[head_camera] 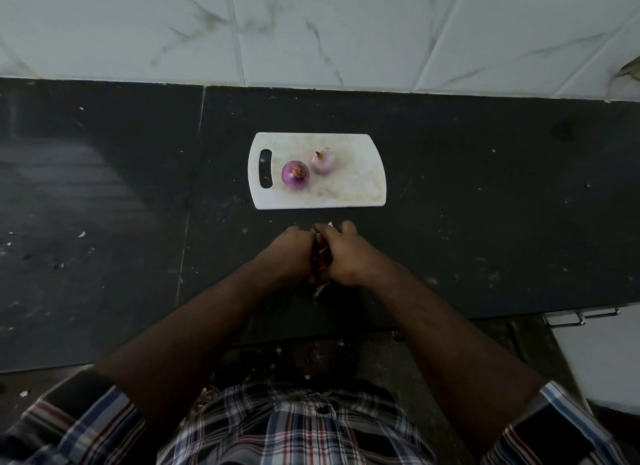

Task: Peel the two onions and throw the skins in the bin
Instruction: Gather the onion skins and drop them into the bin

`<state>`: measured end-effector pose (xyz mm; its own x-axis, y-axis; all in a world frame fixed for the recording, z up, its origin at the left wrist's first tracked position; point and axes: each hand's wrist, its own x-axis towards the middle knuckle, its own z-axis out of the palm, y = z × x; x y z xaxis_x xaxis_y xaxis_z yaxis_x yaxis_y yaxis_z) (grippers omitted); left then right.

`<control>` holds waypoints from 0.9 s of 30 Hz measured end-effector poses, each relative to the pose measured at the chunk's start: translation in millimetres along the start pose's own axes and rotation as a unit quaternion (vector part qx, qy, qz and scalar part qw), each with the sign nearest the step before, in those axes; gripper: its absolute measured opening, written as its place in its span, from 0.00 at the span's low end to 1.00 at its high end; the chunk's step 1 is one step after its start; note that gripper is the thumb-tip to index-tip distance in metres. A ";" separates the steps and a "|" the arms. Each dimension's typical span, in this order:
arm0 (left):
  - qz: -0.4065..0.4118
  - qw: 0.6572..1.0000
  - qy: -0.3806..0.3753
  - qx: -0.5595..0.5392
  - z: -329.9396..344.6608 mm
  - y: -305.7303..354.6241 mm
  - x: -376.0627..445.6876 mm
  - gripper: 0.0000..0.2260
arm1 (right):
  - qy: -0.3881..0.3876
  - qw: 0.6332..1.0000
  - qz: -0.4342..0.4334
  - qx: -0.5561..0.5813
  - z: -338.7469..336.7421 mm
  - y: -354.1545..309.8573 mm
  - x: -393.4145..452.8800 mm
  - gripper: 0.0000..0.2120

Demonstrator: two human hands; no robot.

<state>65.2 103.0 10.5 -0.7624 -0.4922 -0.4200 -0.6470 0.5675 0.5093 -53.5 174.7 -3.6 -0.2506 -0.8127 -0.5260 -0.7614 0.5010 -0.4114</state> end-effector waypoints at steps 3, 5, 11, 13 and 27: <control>-0.033 0.996 -0.040 -0.072 0.6 -10.6 4.4 0.07 | 0.024 0.999 -0.026 -0.009 4.1 -0.5 -1.0 0.39; -0.050 0.987 -0.044 -0.149 -0.9 -19.9 4.3 0.06 | 0.040 0.999 -0.036 -0.009 6.0 1.1 -2.2 0.33; -0.071 0.962 -0.033 -0.263 -3.1 -26.6 1.2 0.11 | 0.084 0.995 -0.041 -0.042 17.4 -4.9 -0.3 0.28; -0.073 0.961 -0.030 -0.264 -1.5 -26.3 1.0 0.13 | 0.108 0.992 -0.040 -0.051 21.3 -8.8 -0.4 0.26; -0.145 0.817 0.113 -0.546 -3.4 -28.6 -5.4 0.10 | 0.153 0.987 0.010 0.058 -14.8 -8.0 -6.2 0.10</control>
<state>87.9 87.2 0.7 -0.4777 -0.6806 -0.5556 -0.3093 -0.4616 0.8314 -54.7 171.4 14.0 -0.4474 -0.8448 -0.2935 -0.6855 0.5348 -0.4941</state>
